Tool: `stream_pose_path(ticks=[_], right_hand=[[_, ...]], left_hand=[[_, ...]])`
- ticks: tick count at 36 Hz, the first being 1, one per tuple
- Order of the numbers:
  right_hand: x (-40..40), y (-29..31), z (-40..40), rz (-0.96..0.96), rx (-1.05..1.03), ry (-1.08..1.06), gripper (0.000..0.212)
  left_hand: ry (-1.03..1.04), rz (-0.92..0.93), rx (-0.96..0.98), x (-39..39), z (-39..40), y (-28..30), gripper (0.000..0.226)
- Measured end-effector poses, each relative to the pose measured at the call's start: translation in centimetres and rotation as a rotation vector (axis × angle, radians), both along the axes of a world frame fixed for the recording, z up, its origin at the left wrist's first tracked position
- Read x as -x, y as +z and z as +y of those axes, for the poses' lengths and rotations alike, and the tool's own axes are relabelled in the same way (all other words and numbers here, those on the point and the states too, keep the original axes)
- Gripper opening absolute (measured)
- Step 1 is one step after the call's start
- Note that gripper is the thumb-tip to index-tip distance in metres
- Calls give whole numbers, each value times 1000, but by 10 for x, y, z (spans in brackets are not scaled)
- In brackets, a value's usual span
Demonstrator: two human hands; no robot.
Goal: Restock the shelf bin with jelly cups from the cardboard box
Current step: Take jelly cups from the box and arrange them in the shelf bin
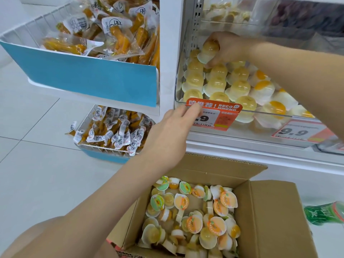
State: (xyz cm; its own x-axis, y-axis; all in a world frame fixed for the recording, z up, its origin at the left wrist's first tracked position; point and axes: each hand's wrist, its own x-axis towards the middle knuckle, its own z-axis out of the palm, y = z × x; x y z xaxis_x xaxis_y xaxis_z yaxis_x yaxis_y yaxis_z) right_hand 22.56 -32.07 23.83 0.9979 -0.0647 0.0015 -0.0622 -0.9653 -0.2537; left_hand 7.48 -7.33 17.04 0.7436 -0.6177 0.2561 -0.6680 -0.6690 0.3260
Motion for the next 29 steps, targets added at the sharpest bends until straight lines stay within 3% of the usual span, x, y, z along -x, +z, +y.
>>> stream_pose_path(ticks=[6, 9, 16, 19, 21, 26, 29], right_hand=[[12, 0, 4, -65, -92, -13, 88], [40, 4, 9, -214, -217, -48, 73], [178, 4, 39, -500, -406, 132, 43], [237, -28, 56, -506, -404, 142, 36], [267, -69, 63, -399, -390, 153, 33], [307, -194, 55, 177, -319, 125, 24], [316, -253, 52, 459, -207, 197, 34]], left_hand=[[-3, 4, 0, 2, 1, 1, 62], [-1, 105, 109, 4, 3, 4, 60], [37, 363, 273, 14, 4, -6, 52], [55, 466, 291, 27, -5, -30, 45], [30, 523, 231, 38, -8, -57, 46], [-7, 625, -180, 56, 16, -149, 46], [30, 749, -405, 65, 40, -200, 47]])
